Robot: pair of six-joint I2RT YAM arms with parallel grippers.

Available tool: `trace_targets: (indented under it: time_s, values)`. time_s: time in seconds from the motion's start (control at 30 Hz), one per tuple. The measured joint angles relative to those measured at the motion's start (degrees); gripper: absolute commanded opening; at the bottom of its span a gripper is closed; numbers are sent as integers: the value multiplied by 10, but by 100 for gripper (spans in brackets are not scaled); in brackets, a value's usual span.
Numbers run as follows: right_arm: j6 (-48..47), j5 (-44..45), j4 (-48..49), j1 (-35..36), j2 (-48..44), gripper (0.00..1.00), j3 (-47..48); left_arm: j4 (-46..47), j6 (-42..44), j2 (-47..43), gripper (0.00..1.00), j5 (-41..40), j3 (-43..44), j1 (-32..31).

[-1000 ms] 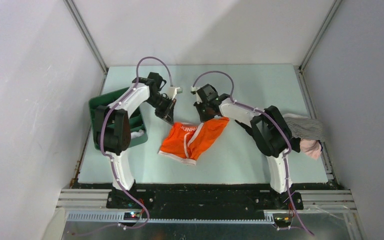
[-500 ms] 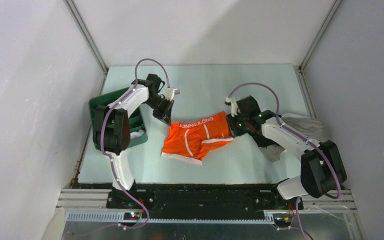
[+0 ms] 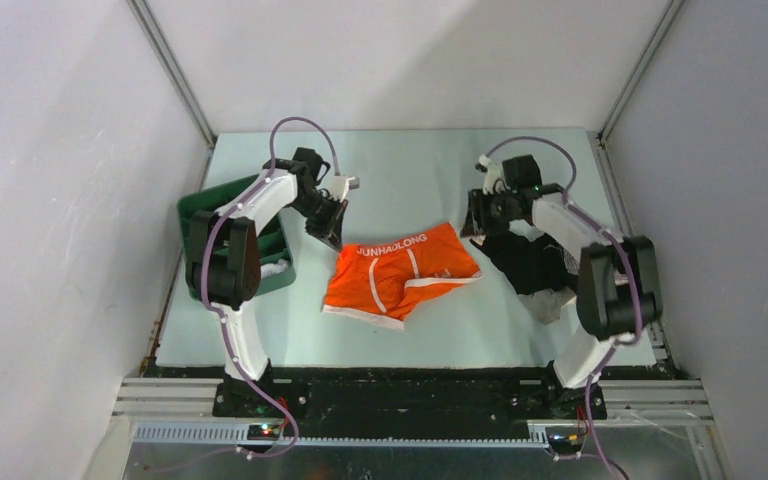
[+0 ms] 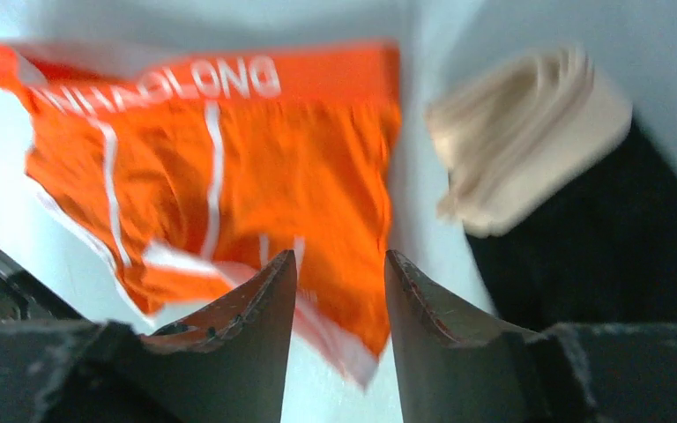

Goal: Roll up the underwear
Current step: Flatten out the underwear at the center of the board.

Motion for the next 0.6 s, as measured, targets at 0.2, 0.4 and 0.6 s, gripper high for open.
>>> trace_targets:
  time_s: [0.2,0.4,0.6]
  values:
    - [-2,-41,41,10,144,43,151,0,0,4,0,0,0,0]
    - [-3,-37,45,23,233,41,218,-8,2,17,0,-1,14,0]
    - [-1,-12,40,30,277,38,239,-12,5,20,0,-9,21,0]
